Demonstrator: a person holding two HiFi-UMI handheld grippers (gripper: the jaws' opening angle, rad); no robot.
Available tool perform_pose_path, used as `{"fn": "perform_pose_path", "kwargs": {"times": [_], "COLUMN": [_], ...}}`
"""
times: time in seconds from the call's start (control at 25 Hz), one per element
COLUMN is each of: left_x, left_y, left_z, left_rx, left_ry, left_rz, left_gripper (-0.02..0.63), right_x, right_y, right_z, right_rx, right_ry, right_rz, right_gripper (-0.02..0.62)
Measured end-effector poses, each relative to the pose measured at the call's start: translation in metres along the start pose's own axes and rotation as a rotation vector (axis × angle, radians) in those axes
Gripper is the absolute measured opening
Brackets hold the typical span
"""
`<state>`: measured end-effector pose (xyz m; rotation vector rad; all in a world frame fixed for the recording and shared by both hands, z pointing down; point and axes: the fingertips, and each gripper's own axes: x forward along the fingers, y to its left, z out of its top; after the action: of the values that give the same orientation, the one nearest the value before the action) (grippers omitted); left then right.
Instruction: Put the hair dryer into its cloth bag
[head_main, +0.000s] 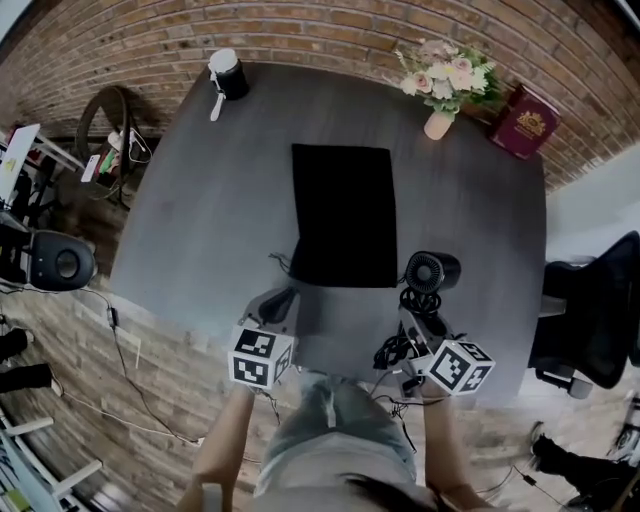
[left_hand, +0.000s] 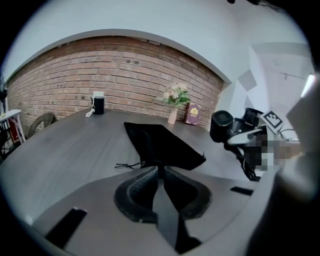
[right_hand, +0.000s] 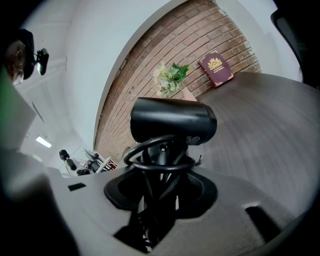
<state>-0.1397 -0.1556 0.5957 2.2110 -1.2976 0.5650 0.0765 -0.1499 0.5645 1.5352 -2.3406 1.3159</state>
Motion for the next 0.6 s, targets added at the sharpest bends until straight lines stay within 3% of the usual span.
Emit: {"fn": "perform_pose_path", "kwargs": {"times": [0.28, 0.44, 0.6], "left_x": [0.01, 0.018, 0.025], "left_y": [-0.008, -0.009, -0.01], "left_z": [0.008, 0.013, 0.016], "left_rx": [0.187, 0.287, 0.478], "left_ry": [0.055, 0.084, 0.142], "left_rz": [-0.058, -0.097, -0.126], "left_gripper": [0.02, 0.077, 0.124], "right_x": [-0.008, -0.013, -0.019], "right_y": [-0.006, -0.013, -0.022], "right_z": [0.002, 0.003, 0.004], "right_rx": [0.027, 0.039, 0.057], "right_ry": [-0.027, -0.043, -0.057], "right_rz": [-0.018, -0.033, -0.052], "right_gripper": [0.153, 0.152, 0.153]}}
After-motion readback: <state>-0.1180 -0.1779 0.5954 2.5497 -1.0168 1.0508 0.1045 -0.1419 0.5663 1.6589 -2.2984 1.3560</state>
